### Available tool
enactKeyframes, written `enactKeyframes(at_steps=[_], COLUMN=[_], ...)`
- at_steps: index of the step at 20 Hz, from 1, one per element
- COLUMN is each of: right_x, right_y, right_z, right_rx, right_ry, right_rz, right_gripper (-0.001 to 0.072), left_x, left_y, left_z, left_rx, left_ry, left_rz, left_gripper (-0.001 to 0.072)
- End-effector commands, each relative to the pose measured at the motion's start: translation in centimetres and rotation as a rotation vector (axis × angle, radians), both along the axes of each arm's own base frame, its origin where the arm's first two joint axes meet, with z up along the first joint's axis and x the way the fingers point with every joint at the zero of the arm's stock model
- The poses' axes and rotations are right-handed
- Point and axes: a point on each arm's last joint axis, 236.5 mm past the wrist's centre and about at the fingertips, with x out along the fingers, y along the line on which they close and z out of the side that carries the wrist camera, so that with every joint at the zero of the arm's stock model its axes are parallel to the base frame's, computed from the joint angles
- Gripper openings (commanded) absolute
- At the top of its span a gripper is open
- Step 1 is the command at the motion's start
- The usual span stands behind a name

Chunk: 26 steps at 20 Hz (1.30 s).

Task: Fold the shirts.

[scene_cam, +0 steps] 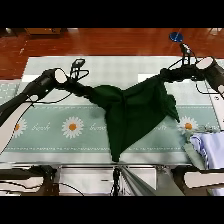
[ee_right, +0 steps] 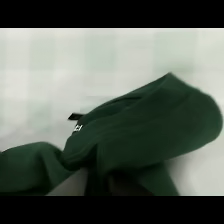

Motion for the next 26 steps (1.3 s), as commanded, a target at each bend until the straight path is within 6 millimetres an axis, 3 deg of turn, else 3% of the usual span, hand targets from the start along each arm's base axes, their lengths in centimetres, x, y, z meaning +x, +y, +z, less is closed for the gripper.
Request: enactKeyframes(at_steps=[1,2,3,4,6,8,9,10,13,16,20,24,26], right_x=[-1.9,-2.2,-2.4,-2.5,-3.3,-5.0,-6.4,-7.7,-10.1,-12.0,-13.6,-13.7,-13.7], right_y=[2.6,2.8,2.4,1.2,-3.2,-9.1,-11.5,-12.8,-13.9,-13.4,-12.4,-12.2,-12.2], right_z=[1.4,2.7,4.5,6.7,10.1,11.0,10.4,9.6,6.6,3.6,1.2,1.1,1.0], right_rx=[0.104,0.104,0.081,0.032,-0.144,-0.336,-0.378,-0.375,-0.309,-0.272,-0.236,-0.231,-0.23], right_ry=[0.05,0.033,-0.002,-0.041,-0.097,-0.06,0.006,0.076,0.185,0.259,0.323,0.326,0.326], right_rz=[0.059,0.085,0.107,0.121,0.113,0.037,-0.009,-0.032,-0.061,-0.044,-0.032,-0.032,-0.032], right_gripper=[0.0308,0.0318,0.0383,0.0566,0.0606,0.0605,0.0605,0.0605,0.0605,0.0604,0.0599,0.0598,0.0598], left_x=[-0.9,-0.8,-0.6,-0.6,-2.7,-6.7,-8.8,-10.8,-18.0,-22.8,-23.6,-24.9,-25.0], left_y=[-1.6,-1.4,-0.2,1.8,6.9,9.0,8.5,7.4,4.0,1.0,-3.5,-6.6,-8.8], left_z=[1.7,3.2,5.2,7.0,9.8,10.6,10.4,9.8,6.1,2.4,0.9,-1.3,-1.5], left_rx=[-0.098,-0.089,-0.056,0.001,0.102,0.077,0.014,-0.047,-0.161,-0.193,-0.226,-0.241,-0.329], left_ry=[0.094,0.07,0.034,0.007,0.035,0.143,0.193,0.239,0.403,0.495,0.453,0.505,0.532], left_rz=[0.081,0.047,0.006,-0.015,-0.013,-0.008,-0.004,-0.002,-0.051,-0.107,-0.164,-0.194,-0.198], left_gripper=[0.0542,0.0542,0.0542,0.0545,0.0555,0.0567,0.0694,0.072,0.072,0.072,0.072,0.072,0.072])
